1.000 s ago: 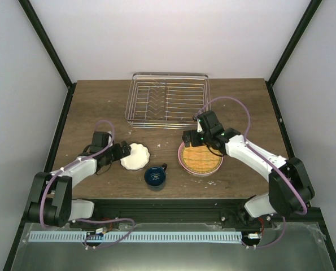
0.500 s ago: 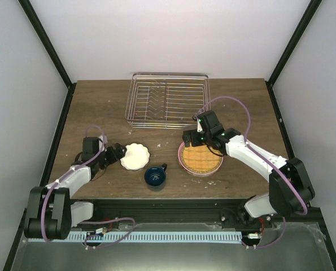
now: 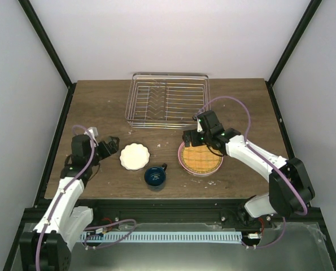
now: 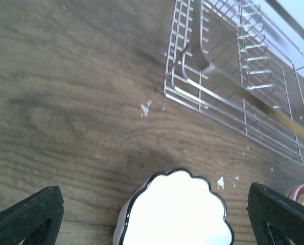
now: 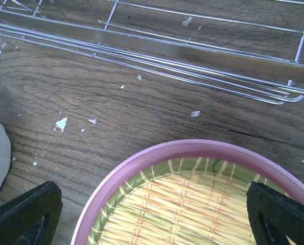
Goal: Load the mixed dishes into the dish rack
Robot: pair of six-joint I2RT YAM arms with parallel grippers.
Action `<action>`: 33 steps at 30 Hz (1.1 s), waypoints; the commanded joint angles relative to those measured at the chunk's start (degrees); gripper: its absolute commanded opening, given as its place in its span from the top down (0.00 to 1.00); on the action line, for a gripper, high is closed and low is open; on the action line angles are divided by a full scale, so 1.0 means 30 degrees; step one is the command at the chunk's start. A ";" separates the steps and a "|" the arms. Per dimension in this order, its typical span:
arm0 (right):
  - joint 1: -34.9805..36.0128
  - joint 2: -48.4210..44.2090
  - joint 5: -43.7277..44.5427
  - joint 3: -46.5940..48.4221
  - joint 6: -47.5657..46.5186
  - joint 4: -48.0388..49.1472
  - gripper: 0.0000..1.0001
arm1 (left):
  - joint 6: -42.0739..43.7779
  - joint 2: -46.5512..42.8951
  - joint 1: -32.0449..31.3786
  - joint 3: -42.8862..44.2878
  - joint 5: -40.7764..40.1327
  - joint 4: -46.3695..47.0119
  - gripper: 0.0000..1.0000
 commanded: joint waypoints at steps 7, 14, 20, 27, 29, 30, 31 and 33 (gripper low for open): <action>0.0186 -0.0092 0.0507 0.0574 -0.0094 0.0033 0.00 | 0.0423 0.1319 -0.0045 0.2872 -0.0701 -0.1973 0.00; 0.0169 -0.0542 0.0970 0.0395 -0.0290 0.0140 0.00 | 0.2068 0.0281 0.0007 0.2172 -0.4755 0.0361 0.00; 0.0190 -0.0301 0.1155 0.0281 -0.0820 0.0681 0.00 | 0.4980 -0.0325 0.0009 -0.1369 -0.9091 0.7797 0.00; 0.0177 0.0286 0.1464 0.0129 -0.1710 0.1804 0.00 | 0.8082 0.2206 0.0014 -0.5778 -0.8823 1.9162 0.00; 0.0184 0.0504 0.1522 0.0085 -0.1903 0.2136 0.00 | 0.8793 0.3627 0.0007 -0.5934 -0.8922 2.0811 0.00; 0.0184 0.0620 0.1523 0.0053 -0.1971 0.2330 0.00 | 0.9136 0.4503 0.0006 -0.5855 -0.8828 2.1398 0.00; 0.0191 0.0719 0.1516 0.0049 -0.2071 0.2512 0.00 | 0.9395 0.5316 0.0006 -0.5783 -0.8721 2.2377 0.00; 0.0198 0.0982 0.1487 0.0139 -0.2245 0.2612 0.00 | 0.9783 0.6765 -0.0019 -0.5605 -0.8476 2.3621 0.00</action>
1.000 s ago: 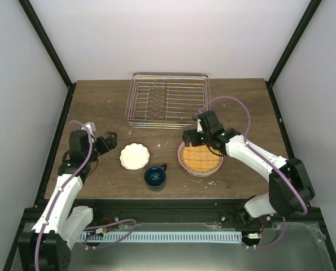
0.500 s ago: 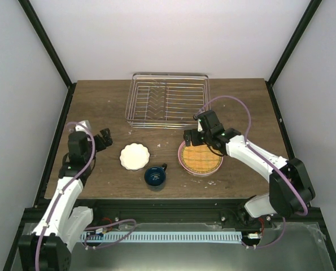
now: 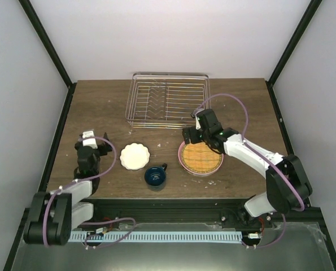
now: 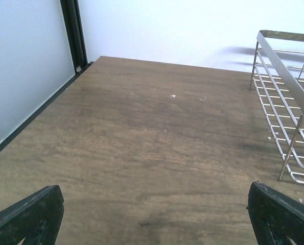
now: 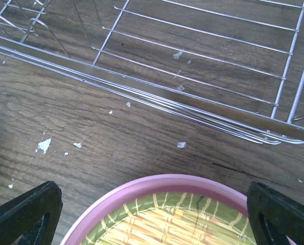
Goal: Load the mixed dishes into the dish rack
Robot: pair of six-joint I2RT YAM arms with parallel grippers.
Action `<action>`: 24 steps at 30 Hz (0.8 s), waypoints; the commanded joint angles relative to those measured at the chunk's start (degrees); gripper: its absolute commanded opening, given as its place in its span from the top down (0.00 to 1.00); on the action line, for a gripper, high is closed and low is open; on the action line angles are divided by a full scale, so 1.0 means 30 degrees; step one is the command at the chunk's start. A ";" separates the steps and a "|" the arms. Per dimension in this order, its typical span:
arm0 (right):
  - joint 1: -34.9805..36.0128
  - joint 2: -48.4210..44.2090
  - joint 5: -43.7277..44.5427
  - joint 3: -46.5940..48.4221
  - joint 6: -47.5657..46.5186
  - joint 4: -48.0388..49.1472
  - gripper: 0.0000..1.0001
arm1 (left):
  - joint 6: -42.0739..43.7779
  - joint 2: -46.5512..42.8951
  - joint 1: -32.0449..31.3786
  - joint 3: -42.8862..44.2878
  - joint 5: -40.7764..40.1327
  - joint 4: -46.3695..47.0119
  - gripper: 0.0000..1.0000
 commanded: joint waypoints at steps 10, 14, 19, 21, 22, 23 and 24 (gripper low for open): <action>0.0159 0.0872 0.0325 0.0326 -0.1143 0.1317 0.00 | 0.3318 0.5141 -0.0029 0.1581 0.1589 0.7419 0.00; 0.0162 0.1151 0.0069 0.0370 -0.1189 0.1531 0.00 | 0.3142 0.4978 -0.0038 0.1752 0.2417 0.6796 0.00; 0.0155 0.1115 -0.0166 0.0277 -0.1177 0.1586 0.00 | 0.2988 0.5216 -0.0037 0.2597 0.3226 0.5252 0.00; 0.0155 0.0864 -0.0105 0.0135 -0.1189 0.1594 0.00 | 0.3011 0.5191 -0.0038 0.2611 0.3448 0.5191 0.00; 0.0177 0.0718 -0.0046 0.0048 -0.1203 0.1609 0.00 | 0.3052 0.5173 -0.0038 0.2589 0.3523 0.5222 0.00; 0.0158 0.0572 0.0038 -0.0022 -0.1202 0.1647 0.00 | 0.3057 0.5153 -0.0038 0.2576 0.3570 0.5230 0.00; 0.0155 0.0447 0.0089 -0.0060 -0.1256 0.1637 0.00 | 0.3054 0.5165 -0.0038 0.2585 0.3579 0.5191 0.00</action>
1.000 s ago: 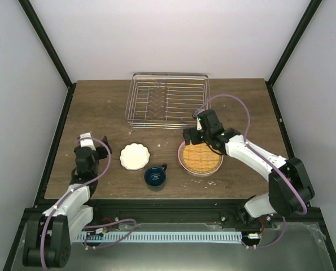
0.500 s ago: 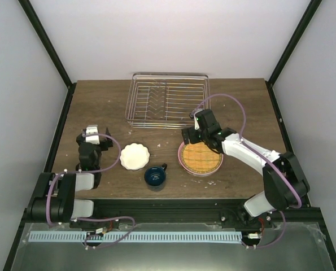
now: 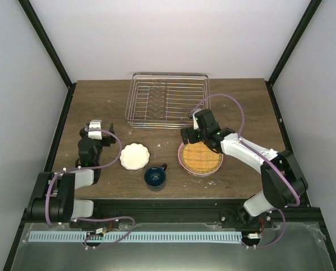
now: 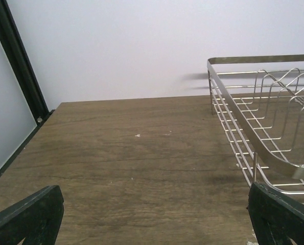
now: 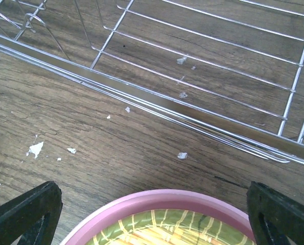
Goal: Load the mixed dishes into the dish rack
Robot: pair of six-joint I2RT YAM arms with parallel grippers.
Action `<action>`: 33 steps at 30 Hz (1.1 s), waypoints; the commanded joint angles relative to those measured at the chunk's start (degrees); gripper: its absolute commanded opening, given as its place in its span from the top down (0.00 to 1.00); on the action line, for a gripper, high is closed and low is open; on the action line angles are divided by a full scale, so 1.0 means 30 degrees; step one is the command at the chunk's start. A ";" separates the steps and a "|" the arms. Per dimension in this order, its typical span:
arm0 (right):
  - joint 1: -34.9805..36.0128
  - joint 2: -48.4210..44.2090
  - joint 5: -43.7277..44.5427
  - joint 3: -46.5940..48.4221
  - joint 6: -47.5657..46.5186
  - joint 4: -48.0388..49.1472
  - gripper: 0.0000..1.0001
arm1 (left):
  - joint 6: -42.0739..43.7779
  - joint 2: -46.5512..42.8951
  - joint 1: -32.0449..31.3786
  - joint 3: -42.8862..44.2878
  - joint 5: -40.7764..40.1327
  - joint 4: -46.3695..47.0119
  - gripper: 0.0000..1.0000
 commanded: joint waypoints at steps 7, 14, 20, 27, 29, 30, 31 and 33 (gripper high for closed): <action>0.0148 -0.1296 0.0401 0.0123 -0.0512 0.0164 0.00 | 0.0222 0.0937 -0.0008 0.1088 0.1488 -0.0617 0.00; 0.0126 -0.1282 0.0685 -0.0022 -0.0796 0.0204 0.00 | 0.0559 0.3904 0.0324 0.0913 0.2244 0.3049 0.00; 0.0053 -0.1201 0.0882 0.0122 -0.1281 0.0210 0.00 | 0.0087 0.4218 0.0524 0.1070 0.1805 0.2886 0.00; -0.0046 -0.0850 0.1004 -0.0080 -0.1413 0.0349 0.00 | -0.0692 0.4272 0.1427 0.1481 0.3165 0.2238 0.05; -0.0035 -0.0730 0.1004 0.0088 -0.1273 0.0068 0.00 | -0.0605 0.3768 0.1431 0.1990 0.3155 0.1110 0.13; -0.0048 -0.0787 0.1004 0.0125 -0.1213 -0.0041 0.00 | -0.0682 0.3239 0.1435 0.2520 0.3122 -0.0219 0.16; -0.0050 -0.0871 0.1045 0.0093 -0.1151 -0.0116 0.00 | -0.0675 0.2591 0.1400 0.3147 0.2978 -0.1880 0.17; -0.0050 -0.1128 0.1176 0.0016 -0.1073 -0.0183 0.00 | -0.0747 0.1230 0.1398 0.4310 0.2524 -0.4886 0.18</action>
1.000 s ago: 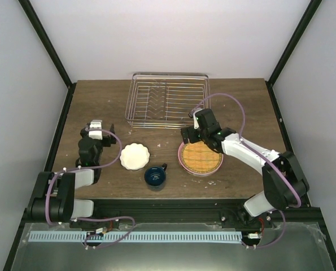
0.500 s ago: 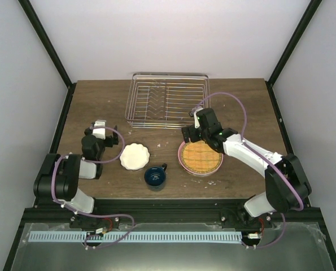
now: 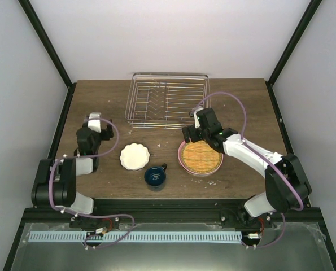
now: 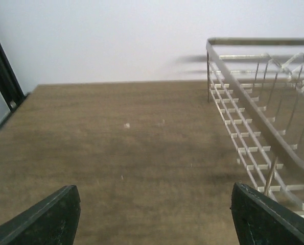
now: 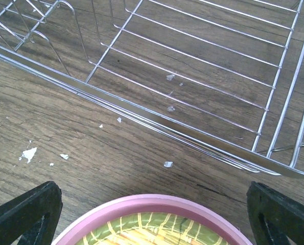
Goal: Load the mixed dishes into the dish rack
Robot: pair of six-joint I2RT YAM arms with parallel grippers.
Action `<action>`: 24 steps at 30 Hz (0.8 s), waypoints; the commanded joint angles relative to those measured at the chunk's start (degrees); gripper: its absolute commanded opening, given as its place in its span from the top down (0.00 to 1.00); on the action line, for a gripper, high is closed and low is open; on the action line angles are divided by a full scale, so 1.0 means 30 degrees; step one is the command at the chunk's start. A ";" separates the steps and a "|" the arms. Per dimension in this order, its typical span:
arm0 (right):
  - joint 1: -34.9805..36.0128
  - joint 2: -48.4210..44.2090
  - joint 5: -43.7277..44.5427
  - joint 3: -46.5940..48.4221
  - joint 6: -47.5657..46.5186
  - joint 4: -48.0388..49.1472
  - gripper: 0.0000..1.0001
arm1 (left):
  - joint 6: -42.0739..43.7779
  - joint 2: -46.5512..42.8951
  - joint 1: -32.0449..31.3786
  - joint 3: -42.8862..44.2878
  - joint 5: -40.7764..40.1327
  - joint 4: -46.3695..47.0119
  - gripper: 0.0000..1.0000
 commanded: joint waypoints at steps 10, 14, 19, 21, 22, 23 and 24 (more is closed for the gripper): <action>-0.0028 -0.0372 0.1079 0.1134 0.0579 -0.1828 0.00 | -0.5124 -0.7712 -0.2199 0.7172 -0.0446 -2.1538 0.22; -0.0035 -0.0726 0.1410 0.1120 0.1109 -0.2242 0.00 | -0.6603 -0.7887 -0.3595 0.8217 -0.1410 -2.6651 0.22; -0.0821 -0.1069 0.1217 0.0934 0.2076 -0.3091 0.00 | -0.8038 -0.9198 -0.3937 0.7427 -0.1698 -2.8328 0.21; -0.1337 -0.1423 0.0803 0.0550 0.2340 -0.3349 0.00 | -0.8311 -0.9630 -0.3967 0.7106 -0.1686 -2.8842 0.20; -0.1609 -0.1706 0.0677 0.0315 0.2442 -0.3465 0.00 | -0.8376 -0.9809 -0.3977 0.6899 -0.1646 -2.9062 0.19; -0.1874 -0.2027 0.0606 0.0051 0.2568 -0.3572 0.00 | -0.8439 -0.9959 -0.3970 0.6657 -0.1593 -2.9225 0.17; -0.2130 -0.2305 0.0539 -0.0297 0.2661 -0.3647 0.00 | -0.8527 -1.0092 -0.3988 0.6359 -0.1488 -2.9297 0.17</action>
